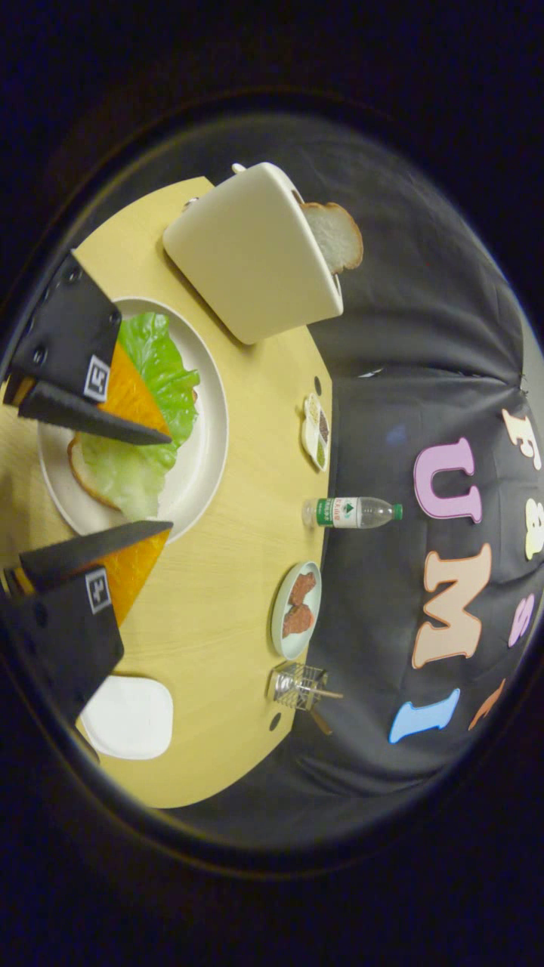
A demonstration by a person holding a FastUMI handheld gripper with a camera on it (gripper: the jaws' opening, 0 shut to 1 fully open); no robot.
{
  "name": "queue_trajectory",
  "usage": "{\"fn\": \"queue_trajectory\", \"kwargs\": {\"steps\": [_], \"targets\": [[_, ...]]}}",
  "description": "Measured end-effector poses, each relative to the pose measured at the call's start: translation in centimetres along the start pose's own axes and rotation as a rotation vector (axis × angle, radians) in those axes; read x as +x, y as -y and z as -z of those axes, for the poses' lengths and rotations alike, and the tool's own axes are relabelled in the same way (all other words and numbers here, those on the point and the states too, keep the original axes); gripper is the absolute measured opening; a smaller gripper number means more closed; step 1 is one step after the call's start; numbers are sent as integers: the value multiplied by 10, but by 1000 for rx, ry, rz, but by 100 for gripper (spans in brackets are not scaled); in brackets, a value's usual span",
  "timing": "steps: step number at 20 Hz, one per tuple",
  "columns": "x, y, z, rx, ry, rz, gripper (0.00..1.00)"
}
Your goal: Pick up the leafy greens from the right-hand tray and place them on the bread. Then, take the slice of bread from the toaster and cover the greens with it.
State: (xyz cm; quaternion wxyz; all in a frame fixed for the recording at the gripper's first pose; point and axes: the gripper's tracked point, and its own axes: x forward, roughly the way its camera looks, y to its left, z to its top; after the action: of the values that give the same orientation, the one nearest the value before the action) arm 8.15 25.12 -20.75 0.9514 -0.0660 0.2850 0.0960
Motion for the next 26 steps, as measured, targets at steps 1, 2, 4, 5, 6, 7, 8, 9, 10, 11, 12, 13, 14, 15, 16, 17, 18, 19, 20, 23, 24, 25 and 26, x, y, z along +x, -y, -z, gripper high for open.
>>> {"fn": "queue_trajectory", "kwargs": {"steps": [1,2,4,5,6,7,8,9,10,11,12,13,14,15,16,17,18,19,20,23,24,25,26], "targets": [[-2,3,-4,-4,14,8,56],[-6,4,-6,-4,26,10,64],[-10,2,-14,7,50,1,81],[-13,-2,-18,18,60,-10,89],[-14,-7,-21,34,66,-25,97],[-16,-11,-24,54,70,-39,97],[-17,-15,-27,76,75,-51,97],[-20,-20,-32,95,82,-62,97],[-22,-24,-37,108,93,-67,97],[-26,-29,-43,115,106,-72,97],[-29,-35,-49,120,123,-80,97],[-33,-43,-57,129,140,-95,97],[-36,-54,-63,144,153,-117,97],[-40,-66,-69,160,165,-144,97],[-45,-80,-77,171,177,-172,97],[-49,-91,-82,171,187,-191,97],[-53,-103,-88,167,196,-211,97],[-57,-116,-93,163,206,-231,97],[-61,-130,-98,162,216,-253,97],[-70,-176,-116,173,235,-343,97],[-72,-190,-121,168,236,-370,97],[-73,-201,-125,160,234,-390,96],[-75,-212,-129,140,231,-403,96]]}}
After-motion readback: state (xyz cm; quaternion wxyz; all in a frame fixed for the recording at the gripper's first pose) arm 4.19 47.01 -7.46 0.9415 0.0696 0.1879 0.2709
